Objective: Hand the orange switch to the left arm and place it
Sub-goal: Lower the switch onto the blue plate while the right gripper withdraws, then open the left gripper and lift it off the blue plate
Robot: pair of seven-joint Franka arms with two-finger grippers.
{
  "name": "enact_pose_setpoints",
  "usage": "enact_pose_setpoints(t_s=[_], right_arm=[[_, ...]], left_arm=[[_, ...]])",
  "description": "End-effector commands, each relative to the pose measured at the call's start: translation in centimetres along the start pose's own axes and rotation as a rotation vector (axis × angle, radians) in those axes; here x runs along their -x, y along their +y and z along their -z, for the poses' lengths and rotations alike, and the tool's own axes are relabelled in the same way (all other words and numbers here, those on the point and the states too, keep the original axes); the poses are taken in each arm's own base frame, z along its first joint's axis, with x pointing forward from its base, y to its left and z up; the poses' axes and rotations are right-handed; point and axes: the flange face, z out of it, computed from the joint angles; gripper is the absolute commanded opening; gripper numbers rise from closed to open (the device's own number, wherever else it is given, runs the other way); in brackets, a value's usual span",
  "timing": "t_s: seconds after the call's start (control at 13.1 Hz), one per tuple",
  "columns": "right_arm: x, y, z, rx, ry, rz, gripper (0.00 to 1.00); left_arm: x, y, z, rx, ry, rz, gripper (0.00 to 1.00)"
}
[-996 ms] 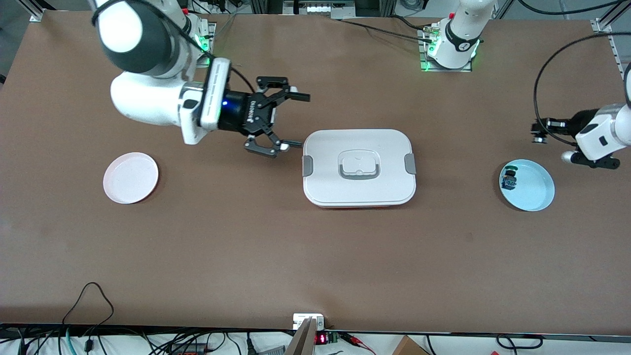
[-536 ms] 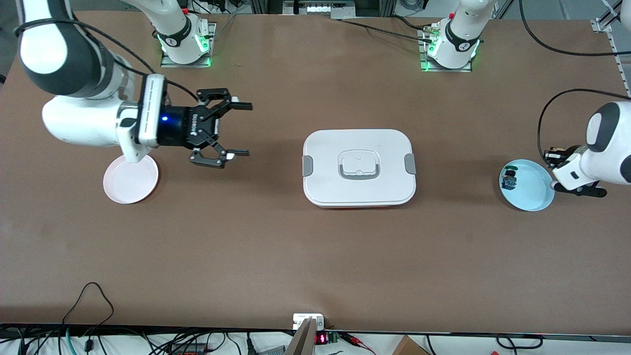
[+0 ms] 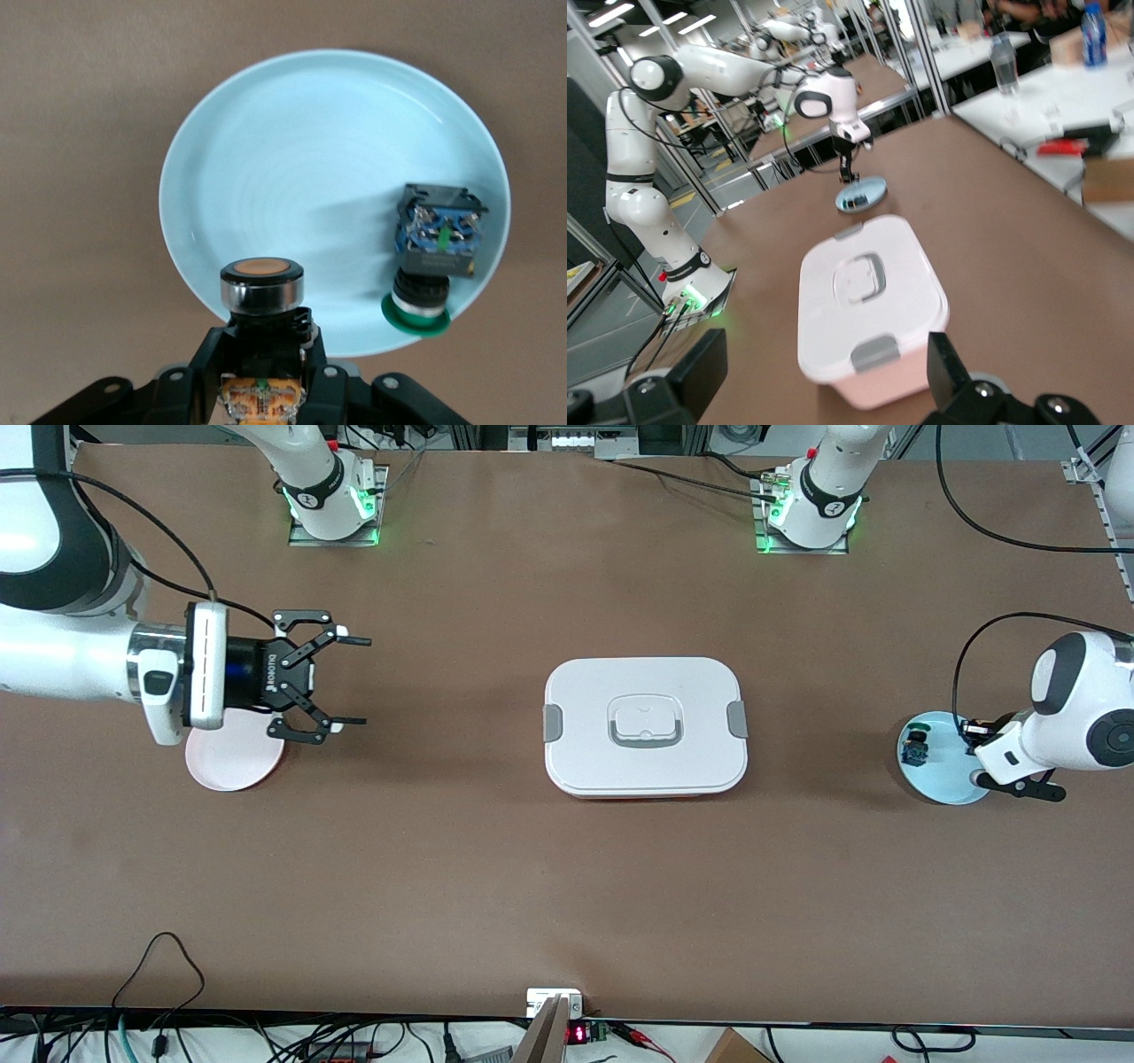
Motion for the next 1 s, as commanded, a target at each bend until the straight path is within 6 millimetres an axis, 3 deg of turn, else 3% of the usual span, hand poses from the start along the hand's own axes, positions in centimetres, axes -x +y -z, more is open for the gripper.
enact_pose_setpoints(t_s=[0.0,0.23,0.31,0.46,0.54,0.61,0.77,0.92], right_arm=[[-0.2,-0.6,1.0,0.049,-0.113,-0.192,1.00],[0.4,-0.3,2.0,0.147,-0.225,-0.387,1.00],[1.0,-0.1,2.6,0.189,-0.281,-0.425,1.00],[1.3,0.1,3.3,0.270,-0.386,-0.486,1.00],[1.4,0.1,3.4,0.319,-0.425,-0.566,1.00],[1.4,0.1,3.8,0.372,-0.454,-0.643,1.00],[1.9,0.3,4.4,0.447,-0.486,-0.768,1.00],[2.9,0.6,5.5,0.560,-0.592,-0.798,1.00]], left_arm=[[-1.7,-1.5,-2.2,-0.007,0.052,-0.002,0.01],[-2.3,-1.3,-3.7,0.007,0.069,-0.009,0.04],[-2.4,-1.8,-3.8,-0.017,0.073,-0.013,0.15],[-2.4,-1.8,-4.0,-0.023,0.068,-0.020,0.41],[-2.3,-1.8,-3.8,-0.022,0.064,-0.021,0.63],[-2.3,-1.9,-3.3,-0.018,0.070,-0.030,1.00],[-2.1,-2.6,-1.5,-0.019,0.094,-0.067,1.00],[-2.7,-3.6,1.6,0.003,0.149,-0.055,1.00]])
